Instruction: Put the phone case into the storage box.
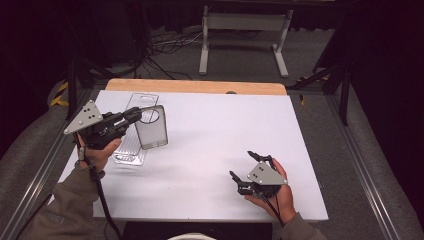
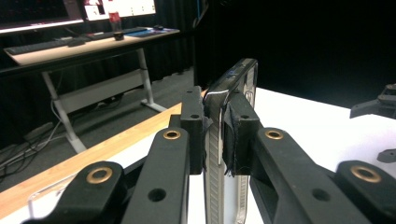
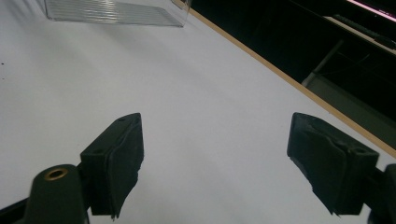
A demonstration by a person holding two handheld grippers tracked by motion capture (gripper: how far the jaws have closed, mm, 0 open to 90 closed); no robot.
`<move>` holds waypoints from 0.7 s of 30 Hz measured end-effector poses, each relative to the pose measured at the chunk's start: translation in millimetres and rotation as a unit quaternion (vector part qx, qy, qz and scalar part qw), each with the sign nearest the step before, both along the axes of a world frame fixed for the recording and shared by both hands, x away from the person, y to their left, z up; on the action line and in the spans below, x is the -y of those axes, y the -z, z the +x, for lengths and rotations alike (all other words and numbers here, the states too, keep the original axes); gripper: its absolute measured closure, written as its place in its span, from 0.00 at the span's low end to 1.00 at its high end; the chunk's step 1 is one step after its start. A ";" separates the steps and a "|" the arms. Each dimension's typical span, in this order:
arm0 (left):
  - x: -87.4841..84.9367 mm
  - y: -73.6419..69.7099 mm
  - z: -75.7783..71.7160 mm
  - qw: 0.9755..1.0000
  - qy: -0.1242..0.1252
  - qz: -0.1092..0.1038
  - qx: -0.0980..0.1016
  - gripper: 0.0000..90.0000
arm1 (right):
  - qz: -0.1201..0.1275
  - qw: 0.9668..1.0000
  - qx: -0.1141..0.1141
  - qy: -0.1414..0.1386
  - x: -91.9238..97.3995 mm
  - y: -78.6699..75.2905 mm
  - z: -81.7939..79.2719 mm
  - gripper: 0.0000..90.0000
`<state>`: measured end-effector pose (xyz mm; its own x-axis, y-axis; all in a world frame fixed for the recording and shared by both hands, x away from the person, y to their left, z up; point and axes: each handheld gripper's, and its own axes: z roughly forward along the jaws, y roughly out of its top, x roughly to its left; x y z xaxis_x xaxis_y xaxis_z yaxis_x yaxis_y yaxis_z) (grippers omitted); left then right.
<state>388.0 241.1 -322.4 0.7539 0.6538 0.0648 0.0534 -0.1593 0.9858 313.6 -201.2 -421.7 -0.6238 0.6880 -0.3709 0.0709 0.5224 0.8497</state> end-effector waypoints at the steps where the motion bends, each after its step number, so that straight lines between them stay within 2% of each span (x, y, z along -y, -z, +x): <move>1: -1.9 -0.4 0.1 1.000 0.000 -0.001 0.002 0.89 | -0.002 1.000 0.001 -0.001 0.1 0.1 0.3 0.22; 9: -15.2 -4.5 0.1 1.000 -0.005 0.001 0.005 0.89 | -0.002 1.000 0.002 -0.004 -0.2 -0.1 -0.4 0.22; 13: -22.0 -6.4 0.9 1.000 -0.010 -0.004 0.009 0.89 | -0.001 1.000 0.005 -0.004 -0.6 -0.2 -0.8 0.22; 14: -22.5 -6.6 1.7 1.000 -0.010 -0.010 0.010 0.89 | -0.002 1.000 0.004 -0.005 -0.8 0.0 -0.7 0.22; 18: -25.9 -11.0 8.4 1.000 -0.013 0.005 0.017 0.89 | -0.005 1.000 0.006 -0.005 -1.1 0.4 0.1 0.22; 19: -26.2 -11.4 10.0 1.000 -0.014 0.001 0.016 0.89 | -0.006 1.000 0.007 -0.005 -1.1 0.7 0.5 0.22; 21: -28.2 -14.2 16.8 1.000 -0.017 0.006 0.016 0.89 | -0.007 1.000 0.006 -0.004 -1.1 1.5 1.5 0.22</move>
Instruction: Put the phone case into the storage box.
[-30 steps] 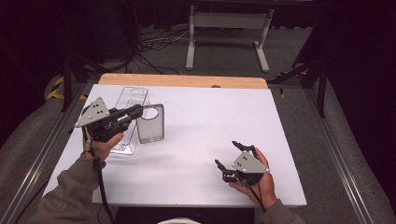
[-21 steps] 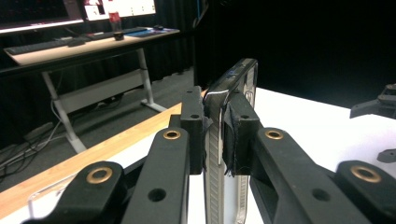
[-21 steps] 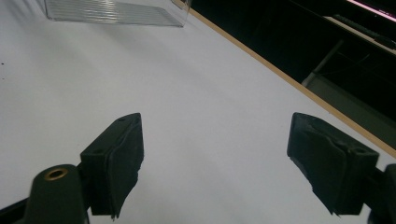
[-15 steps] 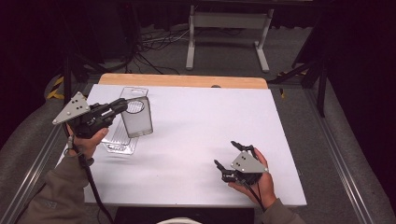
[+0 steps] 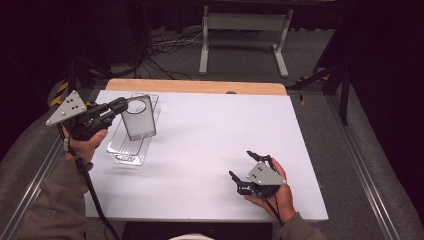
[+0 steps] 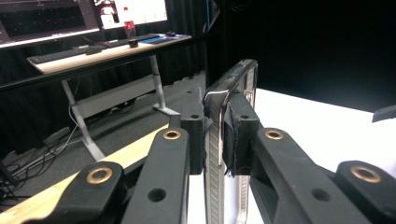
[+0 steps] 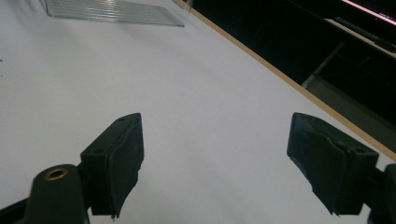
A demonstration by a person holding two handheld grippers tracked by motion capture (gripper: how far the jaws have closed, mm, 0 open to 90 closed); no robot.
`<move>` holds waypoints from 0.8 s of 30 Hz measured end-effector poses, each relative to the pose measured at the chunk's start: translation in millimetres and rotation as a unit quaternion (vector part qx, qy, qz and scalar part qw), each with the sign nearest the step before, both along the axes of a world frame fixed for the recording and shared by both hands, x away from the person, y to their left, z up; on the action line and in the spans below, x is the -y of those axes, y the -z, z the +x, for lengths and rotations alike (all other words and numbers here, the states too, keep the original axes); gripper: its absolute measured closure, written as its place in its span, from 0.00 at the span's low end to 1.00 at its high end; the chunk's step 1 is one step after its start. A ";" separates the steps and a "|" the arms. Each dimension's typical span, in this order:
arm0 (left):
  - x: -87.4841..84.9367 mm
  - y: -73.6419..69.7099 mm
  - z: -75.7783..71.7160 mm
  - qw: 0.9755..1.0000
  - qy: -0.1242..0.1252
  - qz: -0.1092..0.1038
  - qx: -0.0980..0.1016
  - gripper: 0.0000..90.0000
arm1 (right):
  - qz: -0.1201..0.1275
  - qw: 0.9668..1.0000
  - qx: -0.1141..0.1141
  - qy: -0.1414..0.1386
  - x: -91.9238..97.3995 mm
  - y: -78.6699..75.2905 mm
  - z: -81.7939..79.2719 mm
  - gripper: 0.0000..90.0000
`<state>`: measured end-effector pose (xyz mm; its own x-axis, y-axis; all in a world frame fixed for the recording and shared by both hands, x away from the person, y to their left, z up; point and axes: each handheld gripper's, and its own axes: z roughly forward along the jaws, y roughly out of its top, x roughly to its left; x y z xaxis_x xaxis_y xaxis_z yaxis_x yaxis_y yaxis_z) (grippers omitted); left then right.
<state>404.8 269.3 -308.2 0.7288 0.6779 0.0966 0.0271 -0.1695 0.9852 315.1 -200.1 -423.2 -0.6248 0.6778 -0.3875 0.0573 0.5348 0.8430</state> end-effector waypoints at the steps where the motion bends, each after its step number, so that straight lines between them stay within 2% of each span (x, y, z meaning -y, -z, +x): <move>1: -1.1 -1.3 3.4 1.000 0.000 0.002 -0.001 0.89 | -0.001 1.000 0.001 0.001 -0.1 0.6 0.7 0.22; 3: -3.4 -4.1 11.4 1.000 0.004 0.001 -0.006 0.89 | -0.002 1.000 0.000 0.002 -0.4 0.9 1.6 0.22; 6: -7.0 -10.8 24.4 1.000 -0.003 0.009 -0.010 0.89 | 0.001 1.000 0.001 0.002 -0.4 -0.1 2.7 0.22; 12: -7.4 -18.1 40.5 1.000 -0.016 0.024 -0.011 0.89 | 0.001 1.000 -0.003 0.003 0.7 1.2 3.8 0.22; 19: -3.1 -18.2 59.1 0.999 -0.026 0.044 -0.009 0.89 | 0.000 1.000 -0.004 0.001 0.1 1.5 3.2 0.22; 22: -3.4 -17.5 64.6 0.998 -0.030 0.045 -0.008 0.89 | -0.001 1.000 -0.004 0.000 0.2 1.8 3.8 0.22; 24: -4.9 -16.2 73.3 0.998 -0.036 0.046 -0.011 0.89 | 0.000 1.000 -0.007 0.000 0.1 2.3 4.0 0.22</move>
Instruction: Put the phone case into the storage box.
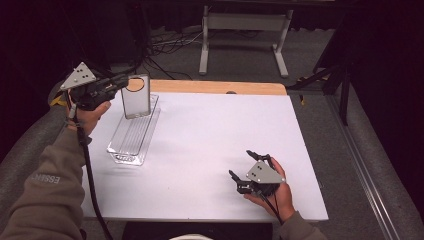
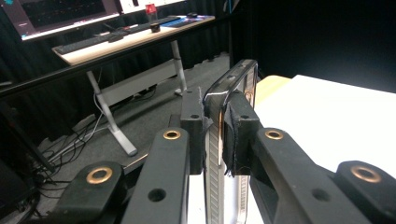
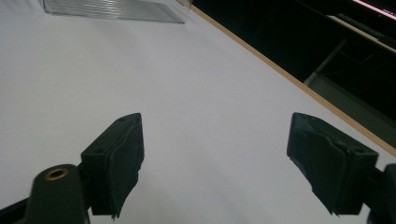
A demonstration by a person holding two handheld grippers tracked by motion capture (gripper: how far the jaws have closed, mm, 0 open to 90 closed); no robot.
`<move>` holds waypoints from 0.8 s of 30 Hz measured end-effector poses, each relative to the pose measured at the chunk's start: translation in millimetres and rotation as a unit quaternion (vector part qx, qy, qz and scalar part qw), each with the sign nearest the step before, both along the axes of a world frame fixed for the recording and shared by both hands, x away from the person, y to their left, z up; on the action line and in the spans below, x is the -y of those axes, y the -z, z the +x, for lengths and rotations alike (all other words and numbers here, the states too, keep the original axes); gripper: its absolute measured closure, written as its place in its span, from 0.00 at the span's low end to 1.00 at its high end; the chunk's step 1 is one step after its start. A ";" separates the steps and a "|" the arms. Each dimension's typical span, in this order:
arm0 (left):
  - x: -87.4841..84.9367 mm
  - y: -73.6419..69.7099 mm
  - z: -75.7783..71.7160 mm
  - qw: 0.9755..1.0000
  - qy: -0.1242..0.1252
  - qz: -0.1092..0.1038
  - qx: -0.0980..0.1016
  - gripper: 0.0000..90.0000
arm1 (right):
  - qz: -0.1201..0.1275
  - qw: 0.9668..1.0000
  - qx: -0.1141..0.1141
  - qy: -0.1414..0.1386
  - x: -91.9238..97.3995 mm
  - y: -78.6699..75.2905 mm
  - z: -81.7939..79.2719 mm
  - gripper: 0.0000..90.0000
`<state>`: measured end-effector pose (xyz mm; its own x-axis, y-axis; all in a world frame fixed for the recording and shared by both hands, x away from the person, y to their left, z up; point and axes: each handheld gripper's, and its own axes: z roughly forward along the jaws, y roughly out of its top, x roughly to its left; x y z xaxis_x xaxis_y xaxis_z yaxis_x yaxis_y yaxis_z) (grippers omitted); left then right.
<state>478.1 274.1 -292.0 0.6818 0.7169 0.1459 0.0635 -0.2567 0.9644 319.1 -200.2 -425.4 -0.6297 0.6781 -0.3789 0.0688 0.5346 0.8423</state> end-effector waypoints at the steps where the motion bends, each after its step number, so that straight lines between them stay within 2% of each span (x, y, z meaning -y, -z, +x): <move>1: 0.0 1.2 3.6 1.000 -0.001 -0.002 0.000 0.89 | -0.001 1.000 0.000 0.000 0.1 0.2 0.2 0.22; 5: -1.0 5.8 17.6 1.000 -0.010 0.004 -0.003 0.89 | -0.002 1.000 -0.002 0.000 0.6 1.0 1.2 0.22; 8: -0.5 12.9 30.3 1.000 -0.024 -0.001 -0.009 0.89 | -0.007 1.000 -0.006 0.006 -0.2 1.4 2.4 0.22; 10: -0.6 15.1 33.4 1.000 -0.025 0.000 -0.011 0.89 | -0.009 1.000 -0.008 0.010 -0.9 1.4 2.6 0.22; 14: -1.2 28.2 50.1 0.999 -0.027 -0.004 -0.019 0.89 | -0.007 1.000 -0.011 0.003 -3.5 1.8 1.9 0.22; 16: -1.5 30.8 52.7 0.999 -0.028 -0.002 -0.022 0.89 | -0.010 1.000 -0.010 0.002 -4.3 1.9 1.9 0.23; 17: -2.1 34.3 55.8 0.999 -0.029 -0.007 -0.020 0.89 | -0.011 1.000 -0.009 0.002 -4.9 1.8 1.8 0.23; 19: -4.9 41.9 63.8 0.999 -0.027 -0.022 -0.032 0.89 | -0.013 1.000 -0.009 0.005 -5.3 1.6 1.9 0.23; 24: -2.1 57.5 79.6 0.999 -0.017 -0.005 -0.047 0.89 | -0.009 1.000 -0.014 0.016 -3.4 2.6 0.7 0.23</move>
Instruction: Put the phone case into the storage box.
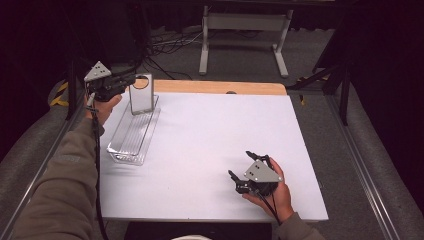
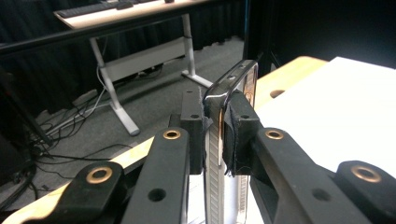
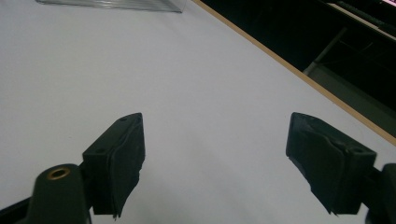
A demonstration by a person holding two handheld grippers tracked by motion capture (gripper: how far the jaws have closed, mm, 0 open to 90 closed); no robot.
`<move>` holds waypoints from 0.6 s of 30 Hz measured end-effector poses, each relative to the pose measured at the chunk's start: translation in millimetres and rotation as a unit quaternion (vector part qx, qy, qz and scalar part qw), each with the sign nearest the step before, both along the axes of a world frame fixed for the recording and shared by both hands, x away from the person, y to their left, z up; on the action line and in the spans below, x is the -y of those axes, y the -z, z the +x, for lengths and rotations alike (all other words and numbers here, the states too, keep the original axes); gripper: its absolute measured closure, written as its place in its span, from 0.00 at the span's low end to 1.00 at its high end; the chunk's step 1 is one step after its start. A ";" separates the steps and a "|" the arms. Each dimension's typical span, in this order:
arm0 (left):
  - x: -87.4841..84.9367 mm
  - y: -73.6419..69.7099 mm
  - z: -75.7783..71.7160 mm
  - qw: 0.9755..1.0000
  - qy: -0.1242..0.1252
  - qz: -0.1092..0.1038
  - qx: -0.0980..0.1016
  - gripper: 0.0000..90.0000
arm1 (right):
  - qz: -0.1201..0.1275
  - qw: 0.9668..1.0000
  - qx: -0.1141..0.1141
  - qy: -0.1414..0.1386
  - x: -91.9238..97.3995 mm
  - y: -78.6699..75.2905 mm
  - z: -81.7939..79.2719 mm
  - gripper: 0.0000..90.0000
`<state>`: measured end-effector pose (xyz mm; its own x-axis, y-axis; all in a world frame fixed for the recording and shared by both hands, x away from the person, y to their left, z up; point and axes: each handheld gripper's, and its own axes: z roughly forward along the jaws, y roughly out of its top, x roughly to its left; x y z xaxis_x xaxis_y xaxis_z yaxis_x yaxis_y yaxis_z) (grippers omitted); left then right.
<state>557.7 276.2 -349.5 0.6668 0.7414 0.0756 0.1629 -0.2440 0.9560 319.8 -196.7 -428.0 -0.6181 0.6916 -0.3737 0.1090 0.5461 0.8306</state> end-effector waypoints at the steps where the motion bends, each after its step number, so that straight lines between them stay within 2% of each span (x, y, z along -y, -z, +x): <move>1: 1.2 3.1 2.8 1.000 0.004 -0.004 -0.001 0.89 | -0.002 1.000 -0.001 0.001 0.4 0.7 -0.3 0.23; 5: 5.9 13.2 12.7 1.000 0.009 0.000 -0.007 0.89 | -0.012 1.000 -0.005 0.013 2.0 2.6 -2.0 0.23; 8: 9.0 19.8 19.1 1.000 0.011 -0.004 -0.004 0.89 | -0.012 1.000 -0.007 0.018 2.8 3.0 -2.9 0.23; 10: 8.7 20.2 22.4 1.000 0.012 -0.008 -0.006 0.89 | -0.013 1.000 -0.009 0.017 1.7 3.5 -4.0 0.23; 12: 8.4 17.7 26.2 1.000 0.009 -0.002 -0.008 0.88 | -0.022 1.000 -0.006 0.014 0.0 3.4 -4.5 0.23; 18: 4.1 12.3 34.8 1.000 0.010 0.017 -0.011 0.85 | -0.028 0.999 -0.013 0.005 -3.1 4.6 -3.1 0.24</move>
<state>592.4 272.1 -361.8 0.6838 0.7246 0.0854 0.1782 -0.2794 0.9435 316.8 -193.6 -432.6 -0.6209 0.6763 -0.3964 0.1361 0.5910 0.7951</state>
